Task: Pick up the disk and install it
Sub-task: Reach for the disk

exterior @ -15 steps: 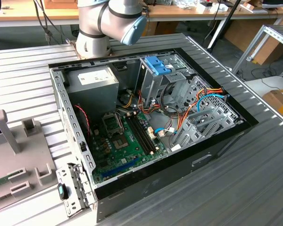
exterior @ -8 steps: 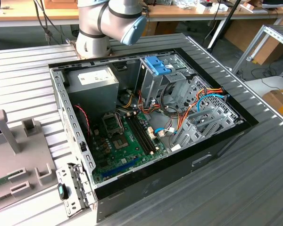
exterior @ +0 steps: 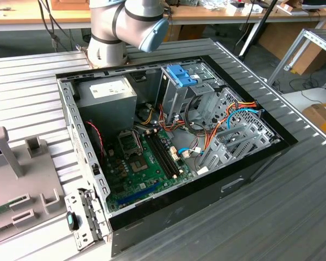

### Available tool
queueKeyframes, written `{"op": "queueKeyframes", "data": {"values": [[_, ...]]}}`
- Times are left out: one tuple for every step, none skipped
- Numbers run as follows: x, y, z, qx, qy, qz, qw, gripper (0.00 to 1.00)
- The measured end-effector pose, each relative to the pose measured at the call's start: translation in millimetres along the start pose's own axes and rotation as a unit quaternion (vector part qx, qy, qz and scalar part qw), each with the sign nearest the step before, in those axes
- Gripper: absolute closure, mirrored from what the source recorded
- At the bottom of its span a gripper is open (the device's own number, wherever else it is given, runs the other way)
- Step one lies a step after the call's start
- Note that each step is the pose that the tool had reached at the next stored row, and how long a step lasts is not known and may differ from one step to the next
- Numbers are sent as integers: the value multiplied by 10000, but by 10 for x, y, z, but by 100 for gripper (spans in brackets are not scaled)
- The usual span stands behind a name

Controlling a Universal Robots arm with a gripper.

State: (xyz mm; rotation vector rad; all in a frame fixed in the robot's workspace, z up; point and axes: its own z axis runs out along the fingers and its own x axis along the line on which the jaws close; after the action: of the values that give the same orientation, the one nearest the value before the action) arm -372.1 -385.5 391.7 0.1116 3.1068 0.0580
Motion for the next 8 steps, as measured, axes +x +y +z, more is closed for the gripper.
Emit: {"op": "queueKeyframes", "data": {"values": [[21, -2, -1, 0, 1, 0, 10000, 89], [39, -3, -1, 0, 0, 0, 10000, 89], [44, -4, -1, 0, 0, -1, 10000, 89], [45, -3, -1, 0, 0, -1, 10000, 89], [46, -3, -1, 0, 0, 0, 10000, 89], [46, -3, -1, 0, 0, 0, 10000, 89], [46, -4, -1, 0, 0, 0, 10000, 89], [46, -3, -1, 0, 0, 0, 10000, 89]]}}
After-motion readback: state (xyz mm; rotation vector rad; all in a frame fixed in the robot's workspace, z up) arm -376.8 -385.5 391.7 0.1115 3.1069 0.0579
